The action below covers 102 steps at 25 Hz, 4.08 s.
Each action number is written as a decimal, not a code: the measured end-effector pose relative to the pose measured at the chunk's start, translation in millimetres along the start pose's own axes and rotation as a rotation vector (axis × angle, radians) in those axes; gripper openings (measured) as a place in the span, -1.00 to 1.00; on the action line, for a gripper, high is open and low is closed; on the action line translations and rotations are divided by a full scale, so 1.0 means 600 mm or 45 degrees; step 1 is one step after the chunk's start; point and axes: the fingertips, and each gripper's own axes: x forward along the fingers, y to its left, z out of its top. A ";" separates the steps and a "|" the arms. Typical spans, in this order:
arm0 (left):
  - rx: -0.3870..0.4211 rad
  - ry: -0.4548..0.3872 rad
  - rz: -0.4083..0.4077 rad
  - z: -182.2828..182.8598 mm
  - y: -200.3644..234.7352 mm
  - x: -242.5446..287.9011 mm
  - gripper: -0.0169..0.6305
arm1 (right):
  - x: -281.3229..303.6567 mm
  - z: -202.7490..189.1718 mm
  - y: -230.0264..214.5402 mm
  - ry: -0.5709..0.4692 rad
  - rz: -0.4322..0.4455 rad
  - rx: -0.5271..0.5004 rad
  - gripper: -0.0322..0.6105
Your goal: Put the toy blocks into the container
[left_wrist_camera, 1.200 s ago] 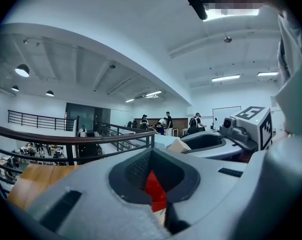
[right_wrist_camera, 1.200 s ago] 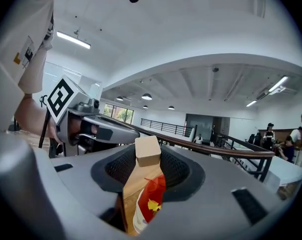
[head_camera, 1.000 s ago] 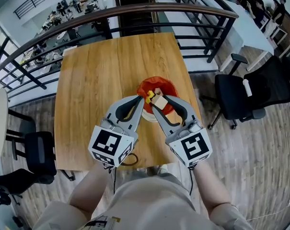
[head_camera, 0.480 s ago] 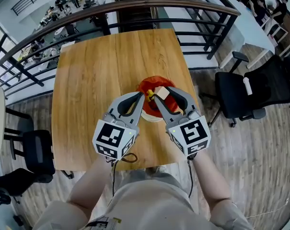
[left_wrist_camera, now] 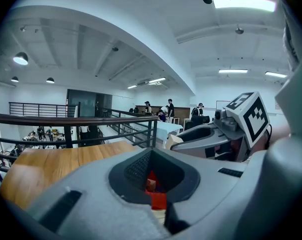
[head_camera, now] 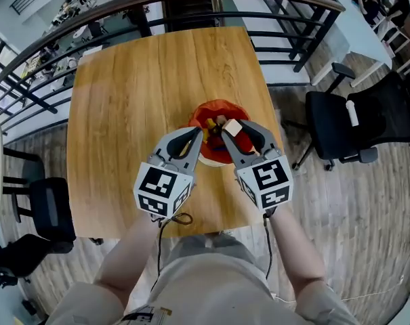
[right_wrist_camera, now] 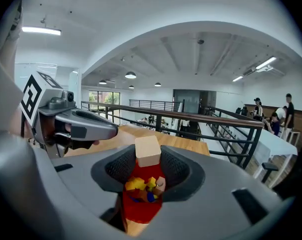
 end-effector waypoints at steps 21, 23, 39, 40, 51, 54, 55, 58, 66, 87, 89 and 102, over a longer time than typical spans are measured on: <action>-0.082 0.126 -0.016 -0.092 0.006 0.047 -0.91 | 0.052 -0.130 0.003 0.313 0.066 -0.037 -0.40; -0.084 0.129 -0.013 -0.093 0.006 0.047 -0.91 | 0.052 -0.133 0.003 0.315 0.071 -0.032 -0.40; -0.089 0.134 0.004 -0.091 0.010 0.043 -0.91 | 0.043 -0.135 -0.004 0.315 0.056 -0.003 -0.40; -0.087 0.132 0.005 -0.089 0.009 0.042 -0.91 | 0.041 -0.135 -0.003 0.310 0.058 0.000 -0.41; -0.051 0.080 0.007 -0.046 -0.002 0.024 -0.91 | 0.004 -0.080 -0.024 0.179 -0.020 0.033 -0.69; -0.033 0.053 0.010 -0.027 -0.005 0.015 -0.91 | -0.011 -0.058 -0.026 0.138 -0.034 0.027 -0.70; -0.026 0.043 0.011 -0.018 -0.007 0.011 -0.91 | -0.018 -0.050 -0.026 0.123 -0.038 0.025 -0.71; -0.007 0.007 0.012 0.010 -0.014 -0.005 -0.91 | -0.041 -0.024 -0.024 0.081 -0.050 0.021 -0.73; 0.072 -0.119 0.005 0.099 -0.043 -0.063 -0.91 | -0.122 0.075 -0.009 -0.109 -0.068 0.004 -0.77; 0.234 -0.305 0.048 0.208 -0.128 -0.238 -0.91 | -0.321 0.190 0.074 -0.413 -0.007 -0.057 -0.78; 0.227 -0.291 0.049 0.196 -0.133 -0.243 -0.91 | -0.325 0.181 0.080 -0.406 0.004 -0.042 -0.78; 0.222 -0.274 -0.064 0.160 -0.190 -0.247 -0.91 | -0.342 0.157 0.108 -0.402 0.035 0.015 -0.79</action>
